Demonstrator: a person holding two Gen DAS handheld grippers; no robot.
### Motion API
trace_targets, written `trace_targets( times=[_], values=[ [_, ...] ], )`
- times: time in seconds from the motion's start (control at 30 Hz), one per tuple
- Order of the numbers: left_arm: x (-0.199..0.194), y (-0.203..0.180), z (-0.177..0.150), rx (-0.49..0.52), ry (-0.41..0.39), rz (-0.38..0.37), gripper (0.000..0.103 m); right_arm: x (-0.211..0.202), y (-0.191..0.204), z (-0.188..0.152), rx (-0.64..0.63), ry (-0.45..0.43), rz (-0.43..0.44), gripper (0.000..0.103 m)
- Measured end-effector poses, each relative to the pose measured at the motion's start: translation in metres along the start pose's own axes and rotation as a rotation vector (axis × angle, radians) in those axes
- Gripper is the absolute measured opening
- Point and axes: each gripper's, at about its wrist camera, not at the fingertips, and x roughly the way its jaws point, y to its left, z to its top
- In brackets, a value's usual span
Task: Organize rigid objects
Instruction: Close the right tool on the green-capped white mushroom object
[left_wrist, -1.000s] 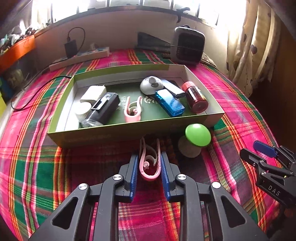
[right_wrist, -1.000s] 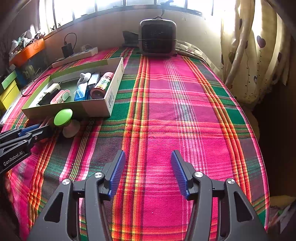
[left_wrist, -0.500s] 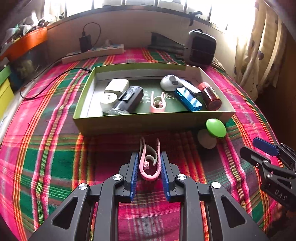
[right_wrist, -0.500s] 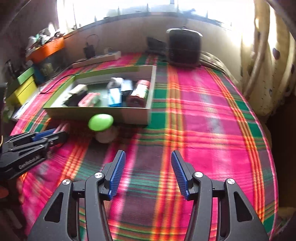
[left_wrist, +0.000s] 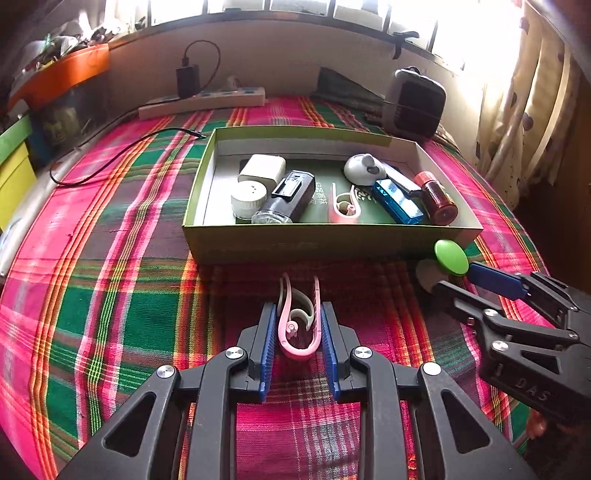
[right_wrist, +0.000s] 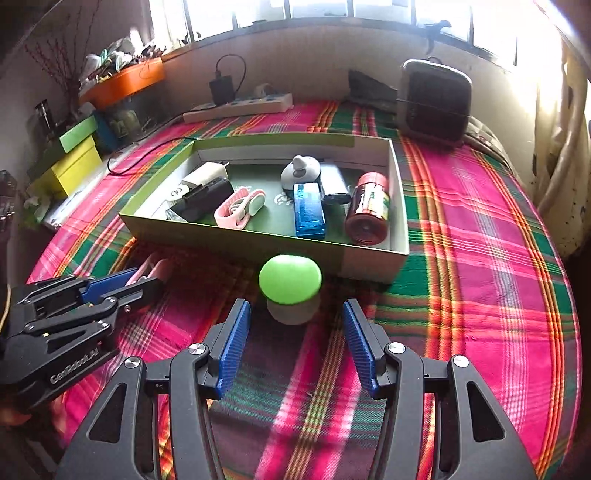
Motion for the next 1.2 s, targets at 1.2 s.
trace_targets(
  times=[1.2],
  values=[
    [0.0, 0.0, -0.001, 0.007, -0.004, 0.006, 0.023, 0.012, 0.002, 0.004, -0.007, 0.004, -0.045, 0.035]
  ],
)
